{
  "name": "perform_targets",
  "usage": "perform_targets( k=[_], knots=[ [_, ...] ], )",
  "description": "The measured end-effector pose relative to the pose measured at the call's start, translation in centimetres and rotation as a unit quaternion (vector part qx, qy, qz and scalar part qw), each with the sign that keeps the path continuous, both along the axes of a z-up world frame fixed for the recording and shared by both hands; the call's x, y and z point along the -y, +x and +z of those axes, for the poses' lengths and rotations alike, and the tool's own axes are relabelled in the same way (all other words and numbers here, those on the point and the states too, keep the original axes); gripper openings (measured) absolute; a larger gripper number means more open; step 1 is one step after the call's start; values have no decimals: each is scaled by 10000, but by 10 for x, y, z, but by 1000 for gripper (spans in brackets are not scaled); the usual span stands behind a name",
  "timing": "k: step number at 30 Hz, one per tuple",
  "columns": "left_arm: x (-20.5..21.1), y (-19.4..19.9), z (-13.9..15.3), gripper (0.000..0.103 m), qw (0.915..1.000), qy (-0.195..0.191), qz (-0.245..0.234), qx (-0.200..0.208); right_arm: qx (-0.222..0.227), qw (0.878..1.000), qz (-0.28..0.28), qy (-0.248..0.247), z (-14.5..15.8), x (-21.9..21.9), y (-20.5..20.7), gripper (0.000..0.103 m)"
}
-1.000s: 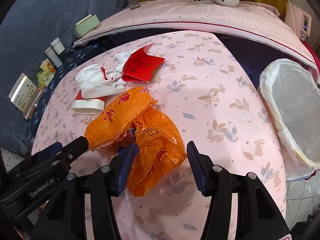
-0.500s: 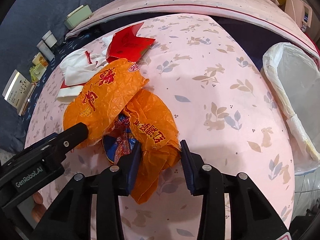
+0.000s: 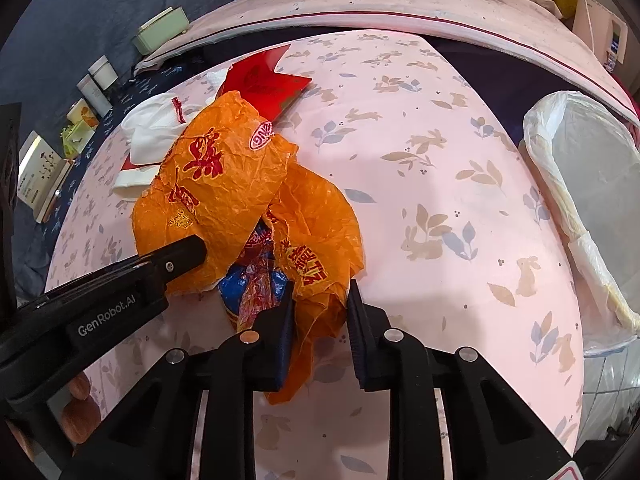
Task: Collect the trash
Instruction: 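Grasp one orange plastic bag with the left gripper while the right grasps the other, then carry both orange bags over the bin and open both grippers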
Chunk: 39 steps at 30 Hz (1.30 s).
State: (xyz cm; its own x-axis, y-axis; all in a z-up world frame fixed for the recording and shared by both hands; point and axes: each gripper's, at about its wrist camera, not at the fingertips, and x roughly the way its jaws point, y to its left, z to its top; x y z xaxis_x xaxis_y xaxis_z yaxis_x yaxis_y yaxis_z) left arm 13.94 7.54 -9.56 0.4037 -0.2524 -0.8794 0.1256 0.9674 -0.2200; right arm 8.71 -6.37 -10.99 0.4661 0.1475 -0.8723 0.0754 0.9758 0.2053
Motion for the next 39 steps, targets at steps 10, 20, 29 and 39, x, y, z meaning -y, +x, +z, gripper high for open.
perform_targets(
  k=[10,20,29,39],
  knots=[
    [16,-12,35,11,9994,-24,-101,340,351,9992,-208,-27,26,19,-16,18],
    [47,-23,82,11,9958,39,-280,873,856,9944,-623,-57,65,61,-36,18],
    [82,-26,103,11,9926,112,-558,1076,1165,9859,-1199,-103,88,113,-52,18],
    [141,-28,111,11,9873,225,-1051,1171,1289,9725,-1941,-57,93,178,-71,18]
  ],
)
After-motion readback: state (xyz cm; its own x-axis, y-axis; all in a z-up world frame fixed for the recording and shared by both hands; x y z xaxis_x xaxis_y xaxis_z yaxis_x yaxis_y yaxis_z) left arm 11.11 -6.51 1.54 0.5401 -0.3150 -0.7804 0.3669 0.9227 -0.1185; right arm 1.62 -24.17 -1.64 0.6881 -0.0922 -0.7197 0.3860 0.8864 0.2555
